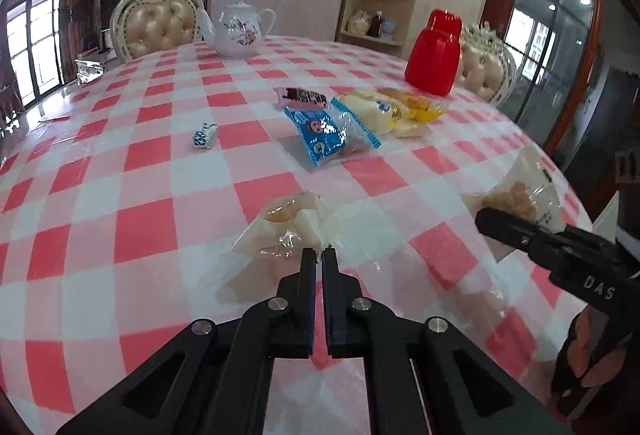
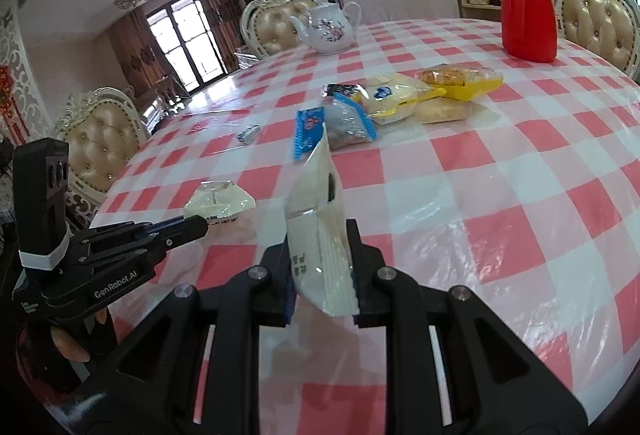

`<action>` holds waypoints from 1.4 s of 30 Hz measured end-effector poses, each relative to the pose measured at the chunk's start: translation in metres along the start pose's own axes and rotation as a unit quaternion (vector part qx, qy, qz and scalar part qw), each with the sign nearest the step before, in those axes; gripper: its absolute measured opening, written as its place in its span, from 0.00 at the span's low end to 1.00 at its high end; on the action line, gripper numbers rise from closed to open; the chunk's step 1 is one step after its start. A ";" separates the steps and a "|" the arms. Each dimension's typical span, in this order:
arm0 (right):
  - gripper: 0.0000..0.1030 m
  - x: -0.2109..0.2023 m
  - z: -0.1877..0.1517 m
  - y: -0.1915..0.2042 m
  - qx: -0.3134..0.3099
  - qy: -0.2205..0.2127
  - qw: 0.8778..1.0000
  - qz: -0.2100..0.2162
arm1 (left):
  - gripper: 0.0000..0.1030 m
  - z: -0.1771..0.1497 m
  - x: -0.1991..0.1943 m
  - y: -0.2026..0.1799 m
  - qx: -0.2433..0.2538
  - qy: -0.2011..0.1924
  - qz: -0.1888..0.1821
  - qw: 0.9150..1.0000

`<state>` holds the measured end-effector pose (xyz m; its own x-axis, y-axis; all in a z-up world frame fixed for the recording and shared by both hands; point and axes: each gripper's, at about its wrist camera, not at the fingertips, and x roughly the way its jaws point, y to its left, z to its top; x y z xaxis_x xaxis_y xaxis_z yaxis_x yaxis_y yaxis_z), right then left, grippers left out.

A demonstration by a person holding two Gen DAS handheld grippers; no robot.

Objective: Organize snacks
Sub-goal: 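Carry the white packet and pastry bag with both grippers over the bin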

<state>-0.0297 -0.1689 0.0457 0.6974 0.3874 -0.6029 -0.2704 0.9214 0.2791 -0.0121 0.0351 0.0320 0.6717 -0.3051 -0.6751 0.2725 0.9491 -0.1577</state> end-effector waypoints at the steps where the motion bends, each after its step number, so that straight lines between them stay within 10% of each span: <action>1: 0.23 0.000 -0.001 0.002 -0.002 0.000 1.000 0.001 | 0.03 -0.002 -0.004 0.001 -0.003 -0.003 -0.002 1.000; 8: 0.23 -0.001 -0.010 0.015 -0.002 0.011 1.000 0.024 | 0.16 -0.026 -0.024 -0.006 0.025 0.027 0.008 0.999; 12: 0.23 -0.004 -0.009 0.015 0.000 0.003 1.000 0.026 | 0.88 -0.029 -0.047 -0.008 0.060 -0.005 0.038 0.997; 15: 0.23 -0.003 -0.009 0.013 0.005 0.005 1.000 0.026 | 1.00 -0.016 -0.047 -0.010 0.099 -0.029 0.074 0.992; 20: 0.23 -0.004 -0.009 0.013 0.004 0.005 1.000 0.022 | 0.99 0.001 0.010 -0.014 0.164 0.064 0.042 0.983; 22: 0.23 -0.004 -0.010 0.012 0.006 0.005 1.000 0.022 | 0.60 -0.003 0.027 -0.014 0.167 0.099 0.027 0.981; 24: 0.23 -0.004 -0.010 0.011 0.006 0.005 1.000 0.022 | 0.44 -0.003 0.029 -0.007 0.137 0.100 -0.006 0.985; 42: 0.23 -0.017 -0.037 0.118 -0.068 0.004 0.993 0.097 | 0.42 -0.049 -0.096 0.032 0.036 -0.012 0.115 0.993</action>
<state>-0.0977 -0.0652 0.0611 0.6187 0.5579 -0.5532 -0.4872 0.8248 0.2869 -0.1016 0.0990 0.0560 0.7374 -0.0836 -0.6703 0.1580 0.9861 0.0508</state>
